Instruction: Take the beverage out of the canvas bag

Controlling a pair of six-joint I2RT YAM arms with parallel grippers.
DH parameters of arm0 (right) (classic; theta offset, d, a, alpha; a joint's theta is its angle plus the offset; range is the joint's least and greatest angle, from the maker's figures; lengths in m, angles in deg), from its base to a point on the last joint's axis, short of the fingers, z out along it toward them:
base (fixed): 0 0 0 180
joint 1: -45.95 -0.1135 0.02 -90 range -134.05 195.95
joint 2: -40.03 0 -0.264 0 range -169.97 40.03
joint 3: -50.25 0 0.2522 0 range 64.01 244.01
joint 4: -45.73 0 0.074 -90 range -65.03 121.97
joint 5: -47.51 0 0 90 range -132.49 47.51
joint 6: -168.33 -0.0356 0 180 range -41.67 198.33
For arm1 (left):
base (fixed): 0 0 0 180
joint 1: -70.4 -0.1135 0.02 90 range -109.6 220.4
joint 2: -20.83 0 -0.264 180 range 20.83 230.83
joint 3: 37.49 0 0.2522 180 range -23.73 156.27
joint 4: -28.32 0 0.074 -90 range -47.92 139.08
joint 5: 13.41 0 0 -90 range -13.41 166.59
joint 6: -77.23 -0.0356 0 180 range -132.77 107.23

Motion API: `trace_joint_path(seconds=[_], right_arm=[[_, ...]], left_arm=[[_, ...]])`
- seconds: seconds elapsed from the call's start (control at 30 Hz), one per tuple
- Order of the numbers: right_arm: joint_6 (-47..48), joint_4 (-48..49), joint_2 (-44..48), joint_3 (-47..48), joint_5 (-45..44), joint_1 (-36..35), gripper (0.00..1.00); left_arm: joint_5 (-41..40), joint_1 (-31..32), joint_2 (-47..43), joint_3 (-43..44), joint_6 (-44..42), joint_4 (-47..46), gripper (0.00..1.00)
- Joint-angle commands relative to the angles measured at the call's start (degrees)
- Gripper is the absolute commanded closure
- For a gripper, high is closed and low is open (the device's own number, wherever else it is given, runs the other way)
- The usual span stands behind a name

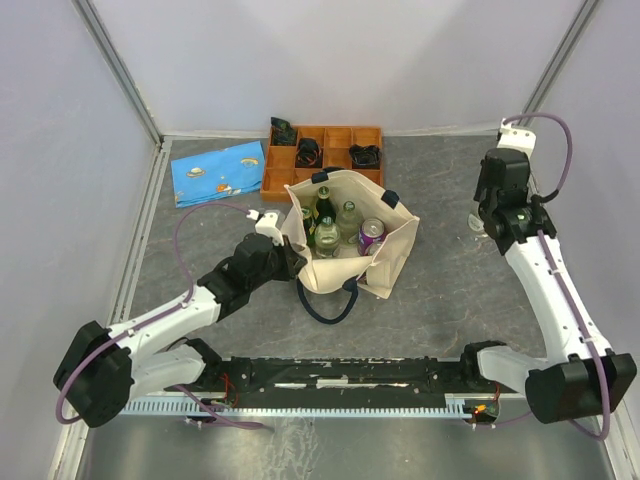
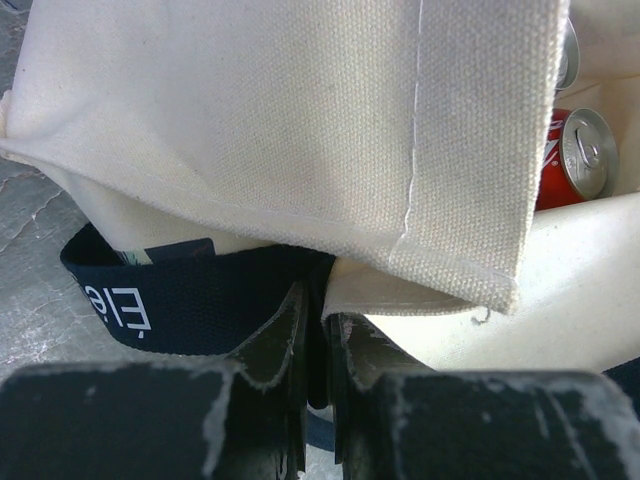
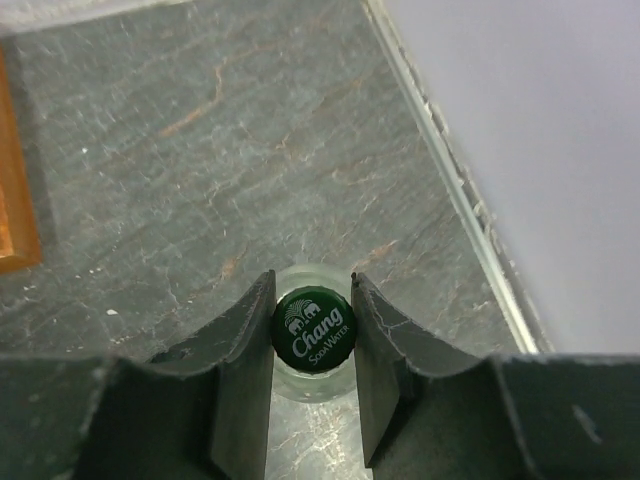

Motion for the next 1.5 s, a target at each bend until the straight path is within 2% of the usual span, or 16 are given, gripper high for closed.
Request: trace_joint_path(seconds=[0.0,0.3,0.43,0.9,1.1,1.2,1.37,1.47], right_arm=[[-3.1,18.1,3.0,-4.4,7.5,4.3,1.0],[-3.0,31.2,0.9,-15.9,20.4,11.2,1.0],[-1.8,36.6,-1.0,-18.2,21.6,11.4,1.0],[2.1,40.6,-7.2,-18.9,23.2,11.4,0.99],[2.2,40.3,-7.3,-21.6,22.5,11.4,0.67],[1.0,38.4,-7.1,-22.3,20.5,11.4,0.55],[-0.3,37.8,-5.7,-24.6,19.7,11.3,0.11],[-0.9,37.2,-4.6,-24.8,18.9,11.0,0.04]], left_arm=[[-2.0,-0.3,2.1,0.4,-3.6,6.7,0.97],[-1.7,-0.4,3.5,0.5,-4.0,5.3,0.97],[-1.7,-0.3,3.8,0.6,-4.0,5.3,0.97],[-2.0,-0.4,7.2,3.2,-3.6,5.3,0.97],[-1.9,-0.4,6.6,3.2,-3.6,5.7,0.97],[-1.8,-0.3,5.9,2.8,-3.5,6.2,0.97],[-1.8,-0.4,4.0,1.7,-3.2,6.8,0.97],[-2.0,-0.3,2.9,1.1,-3.1,7.1,0.97]])
